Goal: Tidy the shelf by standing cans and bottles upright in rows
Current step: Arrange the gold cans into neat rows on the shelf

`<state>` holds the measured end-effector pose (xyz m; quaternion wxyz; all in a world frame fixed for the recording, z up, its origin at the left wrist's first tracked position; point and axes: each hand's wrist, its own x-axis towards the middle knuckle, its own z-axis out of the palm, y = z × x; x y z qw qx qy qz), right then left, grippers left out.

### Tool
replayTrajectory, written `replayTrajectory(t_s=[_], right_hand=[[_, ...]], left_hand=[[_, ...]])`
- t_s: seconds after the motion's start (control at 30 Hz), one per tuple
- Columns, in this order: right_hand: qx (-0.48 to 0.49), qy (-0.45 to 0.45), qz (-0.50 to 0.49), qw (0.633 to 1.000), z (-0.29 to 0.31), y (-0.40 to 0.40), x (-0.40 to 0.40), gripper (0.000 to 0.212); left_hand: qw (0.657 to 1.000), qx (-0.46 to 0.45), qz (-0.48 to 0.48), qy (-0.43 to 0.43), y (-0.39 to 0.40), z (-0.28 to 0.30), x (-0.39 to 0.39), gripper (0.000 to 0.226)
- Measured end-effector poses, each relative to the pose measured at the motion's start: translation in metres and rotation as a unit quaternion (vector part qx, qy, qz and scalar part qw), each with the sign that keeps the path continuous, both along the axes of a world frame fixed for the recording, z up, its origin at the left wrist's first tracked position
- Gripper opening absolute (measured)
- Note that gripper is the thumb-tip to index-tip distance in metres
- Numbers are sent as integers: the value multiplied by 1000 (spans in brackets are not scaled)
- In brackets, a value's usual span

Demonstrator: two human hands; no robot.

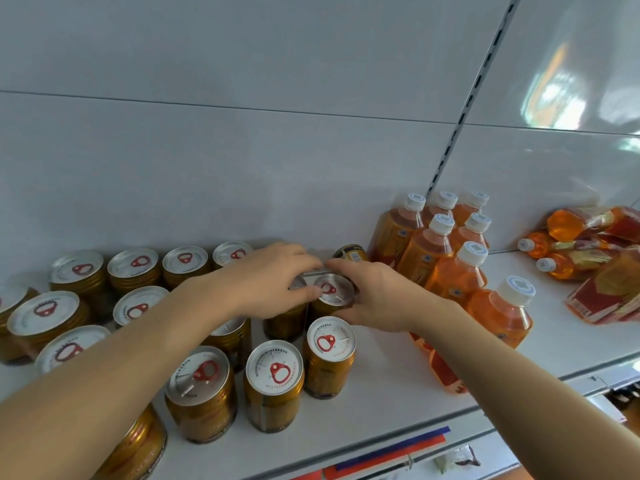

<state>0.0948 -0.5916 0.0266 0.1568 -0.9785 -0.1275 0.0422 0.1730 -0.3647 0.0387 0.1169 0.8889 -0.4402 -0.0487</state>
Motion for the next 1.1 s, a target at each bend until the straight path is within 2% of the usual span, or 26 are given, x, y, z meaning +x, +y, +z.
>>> replayTrajectory(t_s=[0.07,0.13,0.17,0.23,0.33,0.4,0.57,0.67,0.73,0.8,0.87,0.97,1.03,1.1], right_hand=[[26,12,5,1000,9,-7,-6,88],[34,-13,-34,999,22,-19,-9,76],[9,-42,-60,997,27,-24,-8,67],[-107,-81,-95,986,30,-24,2,51],[-261,-29,-110,959,15,-6,20,34],[-292,4,-122,949,7,3,29,33],[-339,-5,-120,933,1,2,36,25],[-324,-16,-135,936,8,-6,44,17],[-276,-17,-174,945,15,-14,51,21],[-258,7,-190,947,23,-16,57,25],[-277,30,-182,943,25,-16,64,20],[-276,71,-168,944,22,-10,71,31],[-216,79,-186,955,22,-8,71,28],[-106,90,-195,971,21,-8,66,34]], left_hand=[[1000,-4,-9,-1,-8,-1,-4,54],[1000,2,-20,-3,-17,-3,-6,53],[1000,9,-24,-1,-20,-4,-6,55],[999,29,-37,-9,-26,-5,-7,57],[996,55,-52,-39,-30,-6,-9,54],[996,58,-50,-41,-28,-6,-8,53],[998,49,-29,-16,-25,-8,-7,51],[999,45,-24,0,-24,-9,-7,51],[999,45,-24,7,-24,-9,-6,51],[999,47,-24,8,-25,-8,-7,50],[999,47,-22,8,-25,-7,-9,52],[999,42,-18,0,-25,-7,-9,53],[999,47,-18,-12,-24,-8,-9,54],[999,48,-16,-15,-23,-10,-9,55]])
